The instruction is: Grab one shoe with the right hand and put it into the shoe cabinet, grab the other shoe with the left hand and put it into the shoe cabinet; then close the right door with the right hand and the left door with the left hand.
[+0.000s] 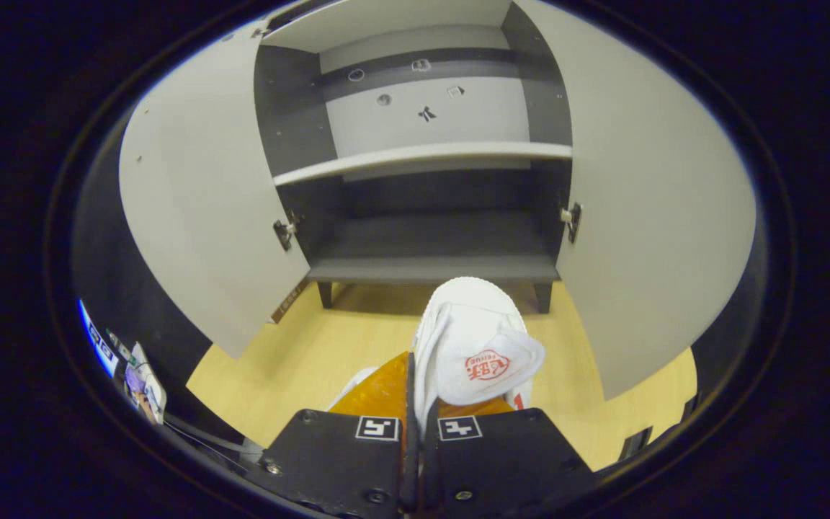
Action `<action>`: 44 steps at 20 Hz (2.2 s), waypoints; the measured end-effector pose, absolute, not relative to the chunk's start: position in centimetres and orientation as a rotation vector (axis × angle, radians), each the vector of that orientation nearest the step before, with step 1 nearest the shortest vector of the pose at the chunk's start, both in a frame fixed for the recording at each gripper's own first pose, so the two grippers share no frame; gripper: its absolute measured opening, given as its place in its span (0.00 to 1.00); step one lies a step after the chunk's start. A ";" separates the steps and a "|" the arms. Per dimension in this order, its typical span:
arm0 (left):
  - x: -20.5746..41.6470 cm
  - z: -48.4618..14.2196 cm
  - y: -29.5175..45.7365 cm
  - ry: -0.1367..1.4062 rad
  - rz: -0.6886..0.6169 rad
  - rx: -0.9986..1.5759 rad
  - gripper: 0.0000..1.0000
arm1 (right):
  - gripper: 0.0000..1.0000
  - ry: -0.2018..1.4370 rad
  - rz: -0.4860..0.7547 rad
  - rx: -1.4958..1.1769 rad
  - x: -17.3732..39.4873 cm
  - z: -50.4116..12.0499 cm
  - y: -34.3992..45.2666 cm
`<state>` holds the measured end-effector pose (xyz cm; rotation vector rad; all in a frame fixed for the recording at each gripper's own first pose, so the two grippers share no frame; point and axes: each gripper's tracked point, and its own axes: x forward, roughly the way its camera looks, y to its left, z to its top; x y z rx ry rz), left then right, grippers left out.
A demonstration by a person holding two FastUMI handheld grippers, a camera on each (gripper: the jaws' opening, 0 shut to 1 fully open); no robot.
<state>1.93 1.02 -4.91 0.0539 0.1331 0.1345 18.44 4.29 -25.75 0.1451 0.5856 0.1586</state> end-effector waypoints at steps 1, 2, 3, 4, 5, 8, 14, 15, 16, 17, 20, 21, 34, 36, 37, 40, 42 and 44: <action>1.7 -5.0 1.0 0.133 0.134 0.054 1.00 | 0.07 0.560 0.171 0.145 19.2 -23.6 4.5; 1.6 -5.2 0.8 0.131 0.132 0.051 0.96 | 0.07 0.533 0.179 0.149 20.1 -21.3 4.8; 1.4 -5.3 0.6 0.131 0.133 0.045 0.96 | 0.07 0.506 0.183 0.147 21.3 -19.3 4.8; 1.4 -5.4 0.5 0.130 0.133 0.037 0.96 | 0.07 0.473 0.180 0.140 22.6 -17.2 4.6; 1.3 -5.5 0.4 0.132 0.134 0.028 0.96 | 0.07 0.437 0.169 0.131 24.1 -15.4 4.4; 1.3 -5.8 0.4 0.132 0.149 0.011 1.00 | 0.07 0.360 0.140 0.105 28.8 -11.0 3.9; 1.6 -6.6 0.3 0.147 0.189 0.014 0.96 | 0.07 0.271 0.102 0.066 37.3 -5.1 3.1; 1.7 -6.6 0.3 0.148 0.199 0.015 0.97 | 0.06 0.259 0.099 0.060 38.7 -4.5 3.0; 1.9 -6.7 0.3 0.152 0.208 0.016 0.96 | 0.06 0.256 0.092 0.052 40.5 -4.3 3.0; 2.0 -6.8 0.2 0.156 0.218 0.016 0.96 | 0.07 0.255 0.086 0.046 41.6 -4.2 3.0; 2.3 -6.8 0.4 0.160 0.252 0.021 0.97 | 0.07 0.253 0.080 0.032 45.6 -3.9 3.1; 2.4 -6.7 0.4 0.162 0.262 0.021 0.96 | 0.07 0.260 0.073 0.022 46.8 -4.3 3.0; 3.3 -7.1 0.4 0.176 0.316 0.029 0.96 | 0.17 0.609 0.024 -0.056 53.4 -13.1 2.2; 3.4 -7.1 0.5 0.178 0.315 0.024 0.96 | 0.17 0.624 0.039 -0.053 53.3 -13.1 2.6; 3.4 -7.1 0.6 0.178 0.313 0.023 0.96 | 0.18 0.630 0.048 -0.044 53.2 -13.2 2.8; 3.1 -7.2 0.9 0.175 0.314 0.018 0.96 | 0.34 0.630 0.069 -0.017 52.4 -12.6 3.6; 3.0 -7.0 1.2 0.172 0.315 0.018 0.96 | 0.50 0.602 0.075 0.016 51.4 -11.5 3.9; 2.7 -7.1 1.5 0.165 0.312 0.010 0.96 | 0.63 0.530 0.068 0.039 50.6 -9.3 3.7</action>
